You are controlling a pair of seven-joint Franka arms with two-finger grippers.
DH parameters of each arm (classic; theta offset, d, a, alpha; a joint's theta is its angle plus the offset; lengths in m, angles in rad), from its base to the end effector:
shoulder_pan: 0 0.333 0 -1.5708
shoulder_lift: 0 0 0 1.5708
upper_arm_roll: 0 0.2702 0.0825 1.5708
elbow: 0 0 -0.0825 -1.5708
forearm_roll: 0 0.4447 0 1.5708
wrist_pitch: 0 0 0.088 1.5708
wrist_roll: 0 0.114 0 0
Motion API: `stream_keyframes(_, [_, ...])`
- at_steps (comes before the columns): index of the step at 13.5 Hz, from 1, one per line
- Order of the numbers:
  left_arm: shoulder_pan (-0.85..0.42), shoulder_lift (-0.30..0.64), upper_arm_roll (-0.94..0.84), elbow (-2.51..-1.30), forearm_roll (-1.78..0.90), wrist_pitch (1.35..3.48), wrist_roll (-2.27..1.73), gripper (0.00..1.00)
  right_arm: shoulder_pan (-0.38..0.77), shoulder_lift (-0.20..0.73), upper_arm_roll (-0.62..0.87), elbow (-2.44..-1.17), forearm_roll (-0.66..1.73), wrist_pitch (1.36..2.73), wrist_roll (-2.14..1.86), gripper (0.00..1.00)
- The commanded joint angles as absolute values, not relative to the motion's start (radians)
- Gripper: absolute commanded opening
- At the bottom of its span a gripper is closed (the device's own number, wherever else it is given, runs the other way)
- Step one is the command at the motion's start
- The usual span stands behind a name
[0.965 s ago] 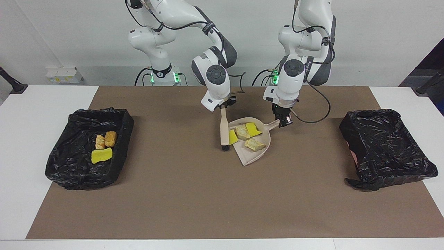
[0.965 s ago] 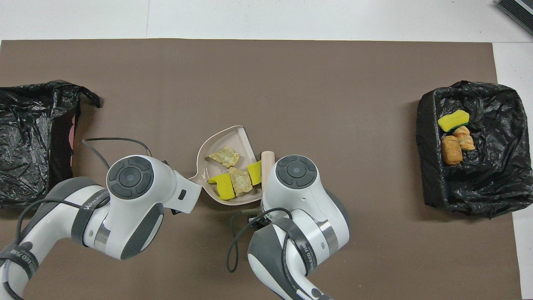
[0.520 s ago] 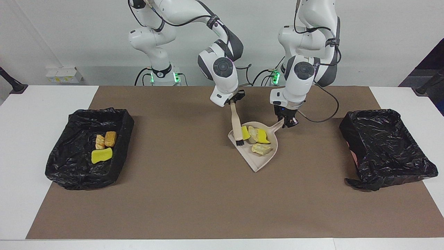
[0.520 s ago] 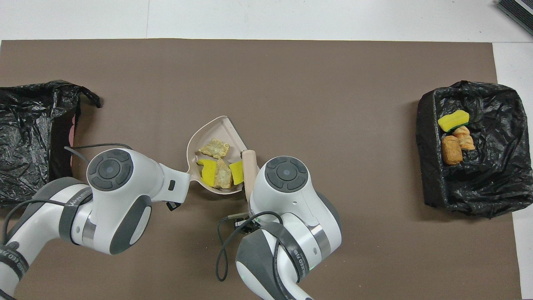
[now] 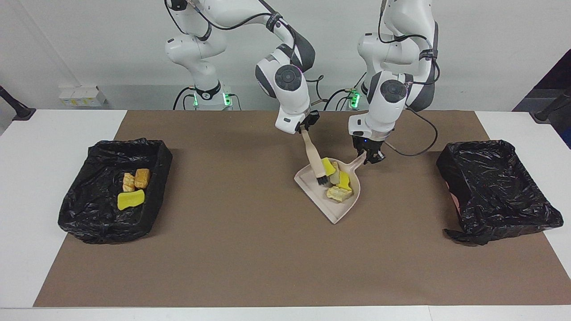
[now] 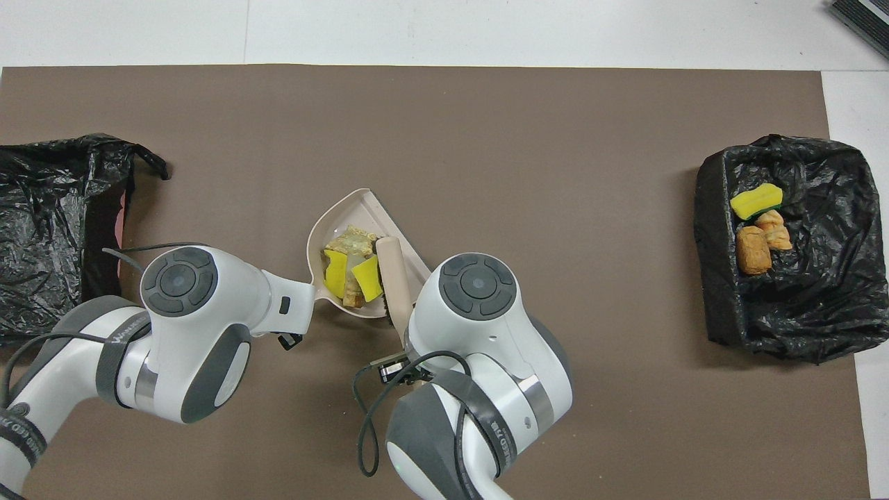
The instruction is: Sweep and dump trash in bin
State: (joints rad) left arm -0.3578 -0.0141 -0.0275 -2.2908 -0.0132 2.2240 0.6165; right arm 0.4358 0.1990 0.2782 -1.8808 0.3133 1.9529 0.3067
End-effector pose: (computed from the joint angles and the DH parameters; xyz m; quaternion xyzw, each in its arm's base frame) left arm 0.5118 -0.2081 0.2602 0.8788 -0.4764 -0.0256 0.0079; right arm 0.4689 0.4325 0.3218 -0.9750 -0.1323 0.1346 0.1171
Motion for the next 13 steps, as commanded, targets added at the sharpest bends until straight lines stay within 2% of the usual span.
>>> stream_keyframes(1, [-0.356,-0.028,-0.029,-2.306,-0.029,2.203,0.607,0.00,0.425,0.166,0.284,-1.881,0.328,1.948,0.273,0.00])
stream_keyframes(5, [-0.353,-0.029,-0.031,-2.306,-0.034,2.204,0.607,0.00,0.419,0.147,0.284,-1.885,0.327,1.942,0.272,0.00])
stream_keyframes(8, [-0.342,-0.028,-0.028,-2.306,-0.174,2.206,0.607,0.00,0.420,0.141,0.284,-1.897,0.327,1.950,0.272,0.00])
stream_keyframes(13, [-0.324,-0.026,-0.028,-2.306,-0.225,2.210,0.609,0.00,0.446,0.138,0.285,-1.899,0.347,1.988,0.296,0.00])
